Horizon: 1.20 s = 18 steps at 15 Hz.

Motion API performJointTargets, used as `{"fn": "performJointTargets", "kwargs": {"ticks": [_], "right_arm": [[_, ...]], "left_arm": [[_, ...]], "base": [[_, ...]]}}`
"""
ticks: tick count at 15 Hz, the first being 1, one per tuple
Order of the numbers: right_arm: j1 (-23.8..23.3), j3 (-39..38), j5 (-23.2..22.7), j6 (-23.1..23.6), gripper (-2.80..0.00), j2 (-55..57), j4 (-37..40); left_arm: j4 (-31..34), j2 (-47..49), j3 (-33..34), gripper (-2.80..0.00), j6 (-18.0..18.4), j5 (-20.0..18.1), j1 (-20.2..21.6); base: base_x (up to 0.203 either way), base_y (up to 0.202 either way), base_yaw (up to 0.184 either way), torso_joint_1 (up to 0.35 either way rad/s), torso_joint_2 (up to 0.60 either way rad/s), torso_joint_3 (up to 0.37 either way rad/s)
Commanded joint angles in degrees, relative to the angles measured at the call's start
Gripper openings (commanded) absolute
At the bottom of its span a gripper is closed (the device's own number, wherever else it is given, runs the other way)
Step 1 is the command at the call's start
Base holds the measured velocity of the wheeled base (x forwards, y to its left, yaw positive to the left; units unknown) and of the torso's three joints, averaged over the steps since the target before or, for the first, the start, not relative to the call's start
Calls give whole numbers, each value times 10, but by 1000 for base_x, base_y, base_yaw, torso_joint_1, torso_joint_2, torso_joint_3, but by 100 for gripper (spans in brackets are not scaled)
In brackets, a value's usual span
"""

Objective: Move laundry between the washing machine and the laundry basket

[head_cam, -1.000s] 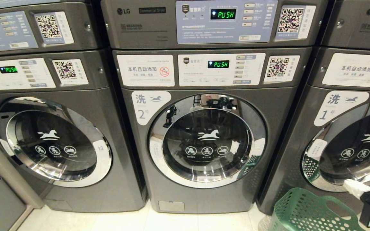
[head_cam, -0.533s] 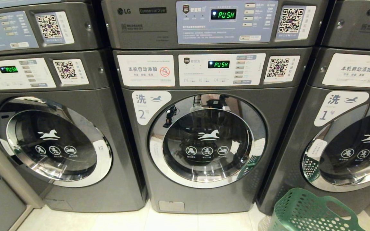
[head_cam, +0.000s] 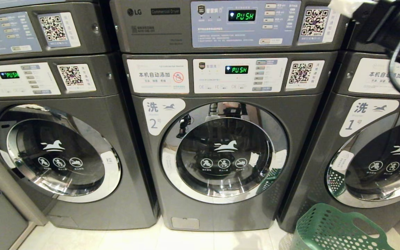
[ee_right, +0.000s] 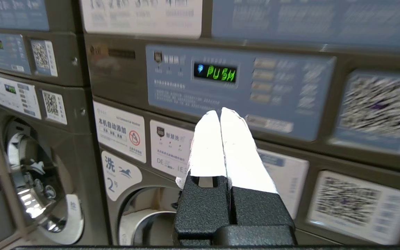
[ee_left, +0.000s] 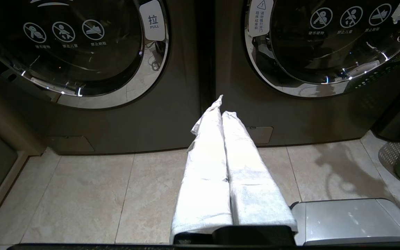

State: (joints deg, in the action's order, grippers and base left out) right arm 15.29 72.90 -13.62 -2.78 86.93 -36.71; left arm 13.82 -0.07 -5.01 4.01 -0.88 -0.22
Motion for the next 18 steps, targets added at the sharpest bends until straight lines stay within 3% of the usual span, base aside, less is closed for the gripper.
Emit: {"fn": "performJointTargets", "kwargs": {"ticks": [1, 6, 12, 18], "right_arm": [[14, 31, -1, -4, -280, 110, -6], [17, 41, 4, 53, -280, 208, -82], [5, 82, 49, 61, -280, 268, -89], [5, 189, 54, 63, -280, 338, -83]], "left_arm": [[1, 0, 0, -280, 0, 0, 0], [1, 0, 0, -280, 0, 0, 0], [1, 0, 0, -280, 0, 0, 0], [1, 0, 0, -280, 0, 0, 0]], "base": [[0, 0, 0, 0, 0, 0], [0, 0, 0, 0, 0, 0], [0, 0, 0, 1, 6, 0], [0, 0, 0, 0, 0, 0]]}}
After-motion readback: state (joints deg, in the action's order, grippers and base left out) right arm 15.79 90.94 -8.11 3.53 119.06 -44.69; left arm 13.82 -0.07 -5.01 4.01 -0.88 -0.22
